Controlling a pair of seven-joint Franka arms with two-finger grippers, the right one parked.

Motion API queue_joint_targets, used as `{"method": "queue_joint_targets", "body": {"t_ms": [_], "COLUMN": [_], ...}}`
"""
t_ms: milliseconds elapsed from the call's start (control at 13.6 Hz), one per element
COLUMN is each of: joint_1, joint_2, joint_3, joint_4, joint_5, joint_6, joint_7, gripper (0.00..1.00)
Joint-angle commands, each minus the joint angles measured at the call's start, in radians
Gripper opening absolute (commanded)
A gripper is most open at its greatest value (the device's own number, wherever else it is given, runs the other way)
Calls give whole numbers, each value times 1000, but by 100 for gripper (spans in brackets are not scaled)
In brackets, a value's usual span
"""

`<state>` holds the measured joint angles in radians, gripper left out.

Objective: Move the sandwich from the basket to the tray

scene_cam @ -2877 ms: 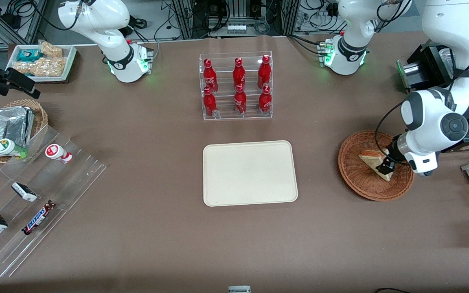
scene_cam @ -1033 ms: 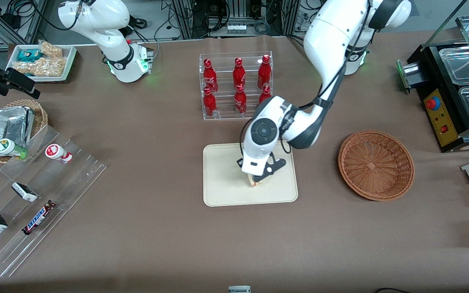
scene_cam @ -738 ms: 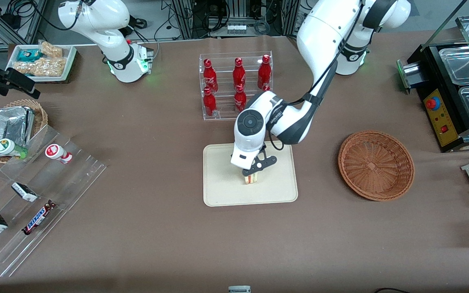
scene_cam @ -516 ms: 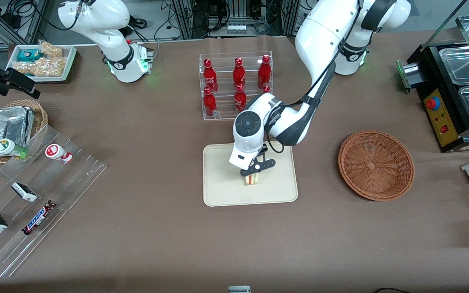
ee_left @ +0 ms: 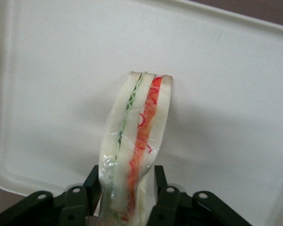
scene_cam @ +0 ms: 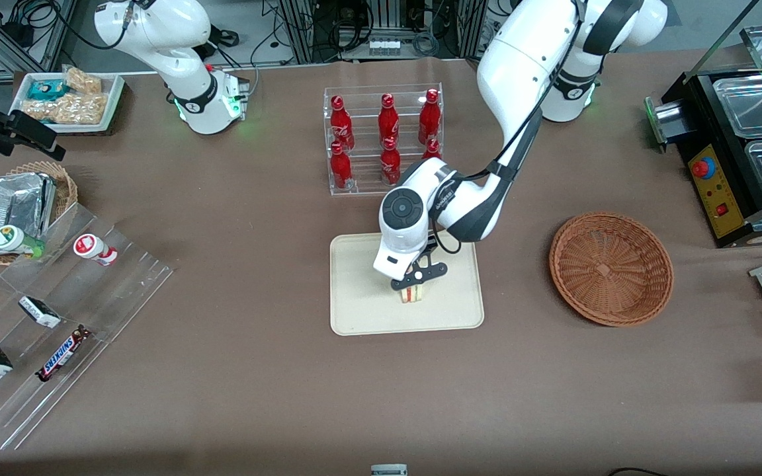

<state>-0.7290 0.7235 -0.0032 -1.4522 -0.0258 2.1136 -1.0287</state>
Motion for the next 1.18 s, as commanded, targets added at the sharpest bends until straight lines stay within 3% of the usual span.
{"method": "queue_joint_targets", "body": {"t_ms": [0,221,516,811,1107], "joint_1": [-3,14,144,324,509], "joint_2": [-106,-209,-297,-381,-579], "joint_3": [12,20,26,26,26], "joint_4": [-2,0,-13,-111,-284], "joint_5": [1,3,9,-3,0], "joint_6": [-27,-93,-188,-251,-285], "joint_7": [-11,6,56,321,608], "gripper": [100,100,100,100,100]}}
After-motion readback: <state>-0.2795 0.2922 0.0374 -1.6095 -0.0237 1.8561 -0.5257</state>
